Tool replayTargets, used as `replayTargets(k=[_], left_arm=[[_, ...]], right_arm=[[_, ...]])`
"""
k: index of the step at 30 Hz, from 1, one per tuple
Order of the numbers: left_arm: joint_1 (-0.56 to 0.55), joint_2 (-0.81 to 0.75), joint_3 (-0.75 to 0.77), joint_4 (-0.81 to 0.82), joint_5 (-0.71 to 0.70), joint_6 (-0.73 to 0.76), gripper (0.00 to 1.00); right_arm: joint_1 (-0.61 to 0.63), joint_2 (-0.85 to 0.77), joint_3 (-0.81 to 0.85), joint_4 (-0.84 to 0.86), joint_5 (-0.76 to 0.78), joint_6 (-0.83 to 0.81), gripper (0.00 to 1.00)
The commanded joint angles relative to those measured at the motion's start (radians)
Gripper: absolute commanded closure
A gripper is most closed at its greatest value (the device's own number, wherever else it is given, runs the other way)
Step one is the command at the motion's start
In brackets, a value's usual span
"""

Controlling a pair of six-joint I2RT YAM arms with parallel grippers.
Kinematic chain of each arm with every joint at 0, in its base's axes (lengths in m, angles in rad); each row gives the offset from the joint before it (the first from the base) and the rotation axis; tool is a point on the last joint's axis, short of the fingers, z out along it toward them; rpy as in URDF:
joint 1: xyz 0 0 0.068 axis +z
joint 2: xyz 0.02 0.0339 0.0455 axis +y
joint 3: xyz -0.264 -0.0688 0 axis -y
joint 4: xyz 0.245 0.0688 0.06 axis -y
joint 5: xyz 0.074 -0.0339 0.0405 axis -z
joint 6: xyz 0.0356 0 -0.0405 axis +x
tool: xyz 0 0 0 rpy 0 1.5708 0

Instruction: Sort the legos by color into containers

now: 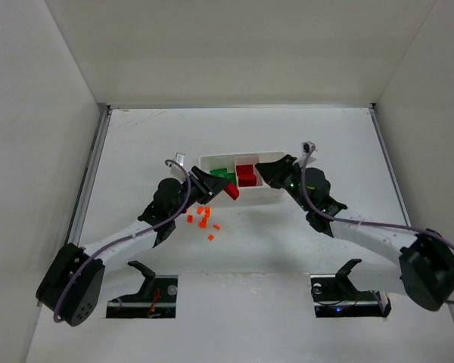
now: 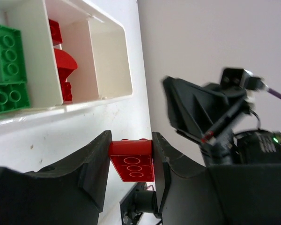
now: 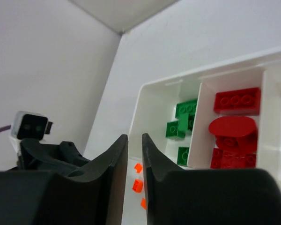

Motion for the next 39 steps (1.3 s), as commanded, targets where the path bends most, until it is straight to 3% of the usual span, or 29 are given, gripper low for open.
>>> replayTargets(k=[1,5,8,14,18,20,26,29,31,32,34,35,37,39], left_arm=[[-0.061,0.079,0.108,0.057,-0.122,0.083,0.86],[-0.123,0.211,0.209,0.051,-0.235,0.139,0.86],[-0.132,0.293,0.275,0.048,-0.265,0.173,0.86],[-0.109,0.504,0.462,-0.015,-0.308,0.274,0.84],[-0.109,0.576,0.53,-0.054,-0.313,0.307,0.81],[-0.111,0.593,0.553,-0.073,-0.325,0.322,0.75],[-0.118,0.601,0.588,-0.124,-0.35,0.37,0.45],[-0.121,0.58,0.585,-0.141,-0.354,0.386,0.39],[-0.122,0.549,0.567,-0.143,-0.364,0.394,0.36],[-0.122,0.529,0.555,-0.143,-0.37,0.399,0.34],[-0.122,0.472,0.52,-0.147,-0.383,0.412,0.33],[-0.122,0.44,0.5,-0.155,-0.39,0.42,0.33],[-0.12,0.361,0.448,-0.172,-0.408,0.44,0.34],[-0.118,0.269,0.388,-0.195,-0.431,0.46,0.4]], right_arm=[[-0.02,-0.146,-0.052,-0.092,0.131,-0.114,0.79],[-0.014,-0.29,-0.066,-0.273,0.304,-0.197,0.8],[0.018,-0.358,-0.101,-0.306,0.373,-0.237,0.79],[0.032,-0.425,-0.182,-0.28,0.358,-0.258,0.87],[0.046,-0.459,-0.207,-0.241,0.33,-0.3,0.86],[0.064,-0.474,-0.219,-0.215,0.323,-0.323,0.82],[0.092,-0.468,-0.219,-0.198,0.313,-0.35,0.51],[0.118,-0.457,-0.222,-0.162,0.307,-0.381,0.25],[0.142,-0.453,-0.227,-0.137,0.322,-0.401,0.21],[0.15,-0.453,-0.227,-0.131,0.327,-0.404,0.24],[0.17,-0.456,-0.228,-0.12,0.323,-0.41,0.61],[0.178,-0.457,-0.227,-0.119,0.319,-0.41,0.73],[0.195,-0.448,-0.213,-0.129,0.31,-0.415,0.84],[0.228,-0.427,-0.196,-0.131,0.31,-0.424,0.84]])
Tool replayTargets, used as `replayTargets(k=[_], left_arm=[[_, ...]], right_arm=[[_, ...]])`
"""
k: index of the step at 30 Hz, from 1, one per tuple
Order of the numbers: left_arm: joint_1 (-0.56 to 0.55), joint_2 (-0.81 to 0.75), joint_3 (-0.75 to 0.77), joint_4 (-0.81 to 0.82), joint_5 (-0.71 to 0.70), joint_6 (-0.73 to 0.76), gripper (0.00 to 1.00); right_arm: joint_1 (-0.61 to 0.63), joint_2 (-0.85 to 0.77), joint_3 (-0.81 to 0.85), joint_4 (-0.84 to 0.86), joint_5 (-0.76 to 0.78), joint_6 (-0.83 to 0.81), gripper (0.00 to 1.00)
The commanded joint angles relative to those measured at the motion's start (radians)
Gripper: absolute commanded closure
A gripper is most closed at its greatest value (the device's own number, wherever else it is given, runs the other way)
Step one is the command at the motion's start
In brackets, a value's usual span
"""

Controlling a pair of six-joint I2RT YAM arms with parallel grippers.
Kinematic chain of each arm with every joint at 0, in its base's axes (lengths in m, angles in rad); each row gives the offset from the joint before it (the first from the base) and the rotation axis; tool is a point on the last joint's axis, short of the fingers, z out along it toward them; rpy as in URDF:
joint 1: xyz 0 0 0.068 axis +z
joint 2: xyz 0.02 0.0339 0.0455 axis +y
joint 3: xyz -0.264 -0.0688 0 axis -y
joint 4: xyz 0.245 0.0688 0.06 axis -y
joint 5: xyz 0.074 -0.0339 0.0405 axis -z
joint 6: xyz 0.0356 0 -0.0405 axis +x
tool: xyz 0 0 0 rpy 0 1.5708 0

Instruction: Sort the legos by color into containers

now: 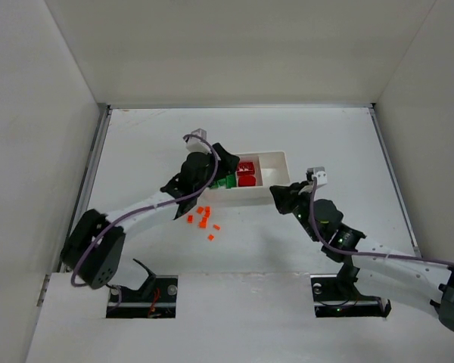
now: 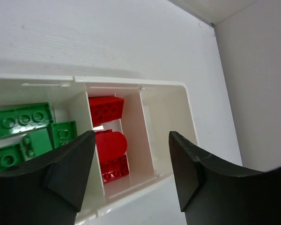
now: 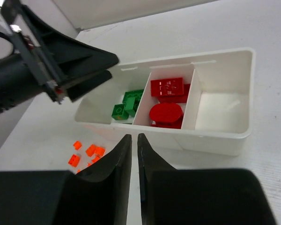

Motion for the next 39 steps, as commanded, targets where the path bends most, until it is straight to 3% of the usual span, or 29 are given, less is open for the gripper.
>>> replayTargets(k=[1,5,8,11,15,17,21,26,28,33,39], left_arm=[[-0.001,-0.187,-0.08,-0.019,-0.066,0.064,0.46],[-0.004,-0.38,-0.181,-0.158,-0.154,0.101,0.64],[-0.014,-0.518,-0.238,-0.29,-0.222,0.117,0.65],[-0.017,-0.635,-0.298,-0.384,-0.238,0.115,0.67],[0.028,-0.725,-0.354,-0.537,-0.227,0.034,0.92],[0.032,-0.727,-0.367,-0.57,-0.216,0.032,0.97],[-0.015,-0.738,-0.407,-0.558,-0.253,0.042,0.91],[-0.038,-0.741,-0.433,-0.539,-0.339,0.08,0.56],[-0.04,-0.715,-0.433,-0.544,-0.342,0.081,0.53],[-0.017,-0.645,-0.456,-0.516,-0.334,0.068,0.59],[-0.061,-0.502,-0.445,-0.482,-0.343,0.026,0.47]], right_arm=[[0.059,0.029,0.038,0.061,-0.004,-0.033,0.83],[0.153,0.082,0.075,0.079,-0.009,-0.064,0.79],[0.215,0.16,0.119,0.067,-0.018,-0.102,0.83],[0.249,0.301,0.185,0.044,-0.061,-0.119,0.94],[0.283,0.495,0.288,0.02,-0.103,-0.138,0.93],[0.305,0.571,0.331,0.015,-0.103,-0.162,0.85],[0.311,0.686,0.41,0.009,-0.119,-0.205,0.69],[0.269,0.784,0.504,0.013,-0.168,-0.253,0.52],[0.257,0.801,0.497,0.051,-0.176,-0.26,0.51],[0.254,0.81,0.426,0.116,-0.167,-0.189,0.52],[0.254,0.72,0.392,0.107,-0.144,-0.184,0.54]])
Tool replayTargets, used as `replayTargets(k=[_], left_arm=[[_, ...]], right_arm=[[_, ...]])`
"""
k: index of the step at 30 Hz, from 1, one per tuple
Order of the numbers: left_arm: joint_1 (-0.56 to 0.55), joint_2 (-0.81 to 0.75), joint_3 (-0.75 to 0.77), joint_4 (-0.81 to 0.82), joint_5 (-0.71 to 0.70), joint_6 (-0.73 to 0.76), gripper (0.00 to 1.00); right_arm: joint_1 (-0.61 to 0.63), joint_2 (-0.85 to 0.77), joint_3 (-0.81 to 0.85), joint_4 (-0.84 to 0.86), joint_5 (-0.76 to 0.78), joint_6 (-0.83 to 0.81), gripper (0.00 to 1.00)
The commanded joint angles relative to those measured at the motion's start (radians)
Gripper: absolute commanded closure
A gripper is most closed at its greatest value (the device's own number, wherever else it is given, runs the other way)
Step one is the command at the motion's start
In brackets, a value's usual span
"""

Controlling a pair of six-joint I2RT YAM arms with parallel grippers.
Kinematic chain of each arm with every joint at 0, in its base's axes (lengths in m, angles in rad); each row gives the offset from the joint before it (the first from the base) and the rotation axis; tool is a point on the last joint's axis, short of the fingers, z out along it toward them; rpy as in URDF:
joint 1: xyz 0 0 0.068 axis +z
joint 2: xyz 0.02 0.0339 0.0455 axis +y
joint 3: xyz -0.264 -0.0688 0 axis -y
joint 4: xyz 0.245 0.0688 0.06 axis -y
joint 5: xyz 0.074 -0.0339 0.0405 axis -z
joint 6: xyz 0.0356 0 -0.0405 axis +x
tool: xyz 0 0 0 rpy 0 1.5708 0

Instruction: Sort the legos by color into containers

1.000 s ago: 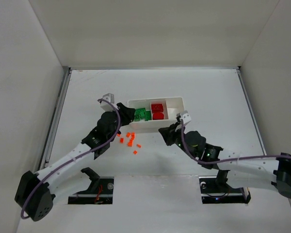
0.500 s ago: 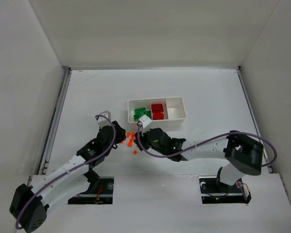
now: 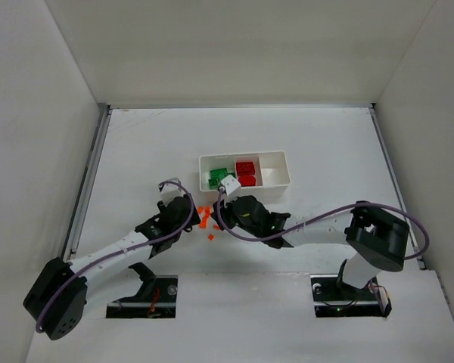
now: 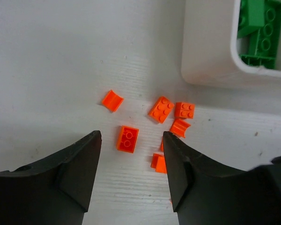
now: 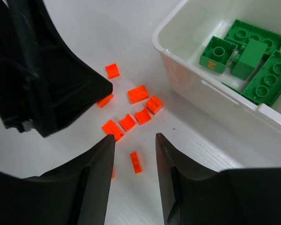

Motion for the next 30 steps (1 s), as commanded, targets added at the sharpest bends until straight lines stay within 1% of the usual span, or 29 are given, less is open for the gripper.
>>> replayTargets(k=[1,5,9,12,18,20,21,24,27,30], left_arm=[[-0.028,0.042,0.005,0.031,-0.046,-0.025,0.47],[-0.056,0.094,0.008,0.048,-0.083,-0.029,0.48],[-0.071,0.163,0.017,0.077,-0.098,-0.033,0.59],[-0.081,0.178,0.02,0.082,-0.117,-0.039,0.63],[-0.073,0.187,0.016,0.083,-0.14,-0.033,0.64],[-0.07,0.198,0.019,0.092,-0.141,-0.026,0.65],[-0.068,0.204,0.019,0.1,-0.141,-0.022,0.67],[-0.064,0.215,0.019,0.112,-0.135,-0.01,0.79],[-0.053,0.184,0.013,0.1,-0.134,-0.019,0.89],[-0.05,0.065,-0.004,0.071,-0.132,-0.029,0.91]], right_arm=[[0.003,-0.082,-0.024,0.067,0.02,0.019,0.54],[0.0,-0.111,-0.038,0.045,0.056,0.022,0.54],[0.003,-0.137,-0.044,0.037,0.075,0.02,0.54],[0.003,-0.138,-0.042,0.037,0.075,0.017,0.54],[0.024,-0.129,-0.03,0.036,0.07,0.01,0.54],[0.029,-0.122,-0.026,0.036,0.067,0.01,0.54],[0.029,-0.116,-0.024,0.036,0.064,0.014,0.54],[0.029,-0.103,-0.018,0.036,0.052,0.02,0.55],[0.038,-0.089,-0.012,0.036,0.037,0.016,0.55],[0.046,-0.057,0.005,0.028,0.015,0.011,0.54]])
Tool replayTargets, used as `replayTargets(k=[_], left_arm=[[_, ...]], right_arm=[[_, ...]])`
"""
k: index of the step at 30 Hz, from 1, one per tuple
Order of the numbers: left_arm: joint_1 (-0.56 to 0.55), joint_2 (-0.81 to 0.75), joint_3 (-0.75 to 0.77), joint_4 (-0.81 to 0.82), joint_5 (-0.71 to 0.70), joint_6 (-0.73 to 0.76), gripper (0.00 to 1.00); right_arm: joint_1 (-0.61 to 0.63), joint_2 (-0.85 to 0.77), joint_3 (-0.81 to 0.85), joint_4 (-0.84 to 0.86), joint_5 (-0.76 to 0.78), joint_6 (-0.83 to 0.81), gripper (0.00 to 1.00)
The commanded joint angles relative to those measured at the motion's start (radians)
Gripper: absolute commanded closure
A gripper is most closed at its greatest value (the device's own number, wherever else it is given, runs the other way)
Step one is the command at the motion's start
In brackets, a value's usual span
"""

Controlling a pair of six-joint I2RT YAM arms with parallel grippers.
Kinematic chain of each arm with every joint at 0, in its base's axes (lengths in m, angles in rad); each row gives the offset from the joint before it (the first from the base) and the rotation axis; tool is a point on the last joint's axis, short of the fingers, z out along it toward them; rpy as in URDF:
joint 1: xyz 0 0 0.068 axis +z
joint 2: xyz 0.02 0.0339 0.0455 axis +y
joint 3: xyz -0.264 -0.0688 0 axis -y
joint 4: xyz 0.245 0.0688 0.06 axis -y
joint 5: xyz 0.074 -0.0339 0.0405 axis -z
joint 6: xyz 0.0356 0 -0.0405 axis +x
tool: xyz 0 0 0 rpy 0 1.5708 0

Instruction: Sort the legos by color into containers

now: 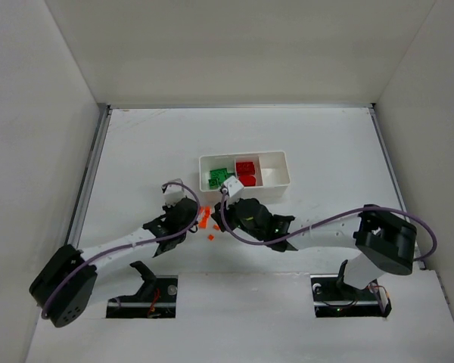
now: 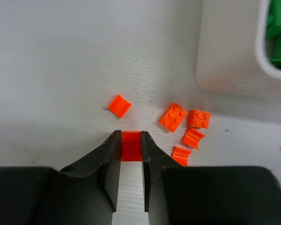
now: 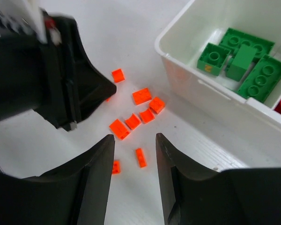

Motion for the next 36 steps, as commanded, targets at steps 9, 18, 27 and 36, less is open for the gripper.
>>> replayTargets(k=[9,18,27,36], left_arm=[[0.085,-0.466,-0.013,-0.19,-0.01,-0.088,0.88],[0.155,-0.51,-0.03,-0.191,0.029,-0.14,0.87],[0.168,-0.486,-0.045,-0.124,0.062,-0.137,0.87],[0.174,-0.474,-0.065,-0.092,0.066,-0.122,0.87]], right_arm=[[0.049,0.162,0.123,-0.003,-0.034,0.012,0.35],[0.06,0.295,0.216,-0.07,-0.022,0.022,0.33],[0.06,0.366,0.259,-0.098,0.01,0.029,0.4],[0.06,0.42,0.304,-0.119,0.032,0.025,0.55]])
